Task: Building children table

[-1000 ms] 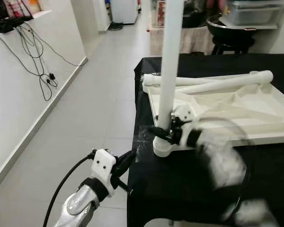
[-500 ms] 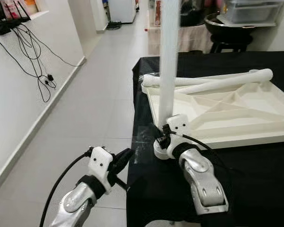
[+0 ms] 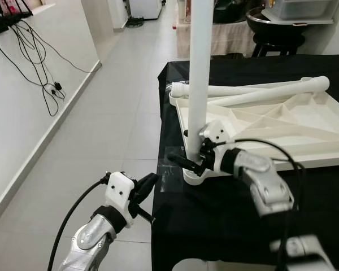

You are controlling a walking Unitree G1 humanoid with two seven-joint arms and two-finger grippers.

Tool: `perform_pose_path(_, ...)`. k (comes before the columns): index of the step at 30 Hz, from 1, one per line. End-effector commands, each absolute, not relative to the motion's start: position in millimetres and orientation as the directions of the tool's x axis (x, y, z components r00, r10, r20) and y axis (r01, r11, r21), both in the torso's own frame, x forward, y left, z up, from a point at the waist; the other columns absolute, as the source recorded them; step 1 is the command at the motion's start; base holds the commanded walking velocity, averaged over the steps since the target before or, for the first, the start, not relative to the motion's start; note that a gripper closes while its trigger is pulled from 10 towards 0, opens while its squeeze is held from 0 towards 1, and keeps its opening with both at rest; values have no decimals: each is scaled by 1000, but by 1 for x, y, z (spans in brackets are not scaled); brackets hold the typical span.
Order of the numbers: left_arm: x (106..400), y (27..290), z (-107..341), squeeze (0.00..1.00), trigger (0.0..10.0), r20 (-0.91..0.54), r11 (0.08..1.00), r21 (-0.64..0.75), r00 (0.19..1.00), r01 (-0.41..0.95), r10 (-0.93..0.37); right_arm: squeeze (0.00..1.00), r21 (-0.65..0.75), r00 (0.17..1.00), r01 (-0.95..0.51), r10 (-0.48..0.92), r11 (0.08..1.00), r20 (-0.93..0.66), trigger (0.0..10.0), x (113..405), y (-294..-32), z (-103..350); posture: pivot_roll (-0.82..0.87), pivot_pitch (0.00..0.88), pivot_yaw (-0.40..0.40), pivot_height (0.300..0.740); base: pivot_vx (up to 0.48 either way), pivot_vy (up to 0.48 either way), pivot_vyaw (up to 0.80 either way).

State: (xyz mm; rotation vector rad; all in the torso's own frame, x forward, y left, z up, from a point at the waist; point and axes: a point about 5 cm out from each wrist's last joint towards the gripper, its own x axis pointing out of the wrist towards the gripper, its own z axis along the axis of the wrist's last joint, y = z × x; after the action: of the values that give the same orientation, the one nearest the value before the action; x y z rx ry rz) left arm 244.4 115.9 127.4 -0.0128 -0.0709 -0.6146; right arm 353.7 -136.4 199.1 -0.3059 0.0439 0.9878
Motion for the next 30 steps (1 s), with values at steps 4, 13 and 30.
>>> perform_pose_path(4,240,115,124,0,10000,53,821,13,819,571,-571,0,-212,467,-880,855,425,-226,6314,359,-131,197,17,101,40,740,0,0,0)
perform_pose_path(13,236,116,123,0,10000,46,822,19,821,569,-569,0,-144,427,-904,872,403,-238,0,366,-134,195,29,105,44,740,0,0,0)
perform_pose_path(30,233,124,124,0,10000,37,822,22,821,569,-570,0,-83,967,-199,181,977,-182,0,297,-138,131,2,131,53,740,0,0,0)
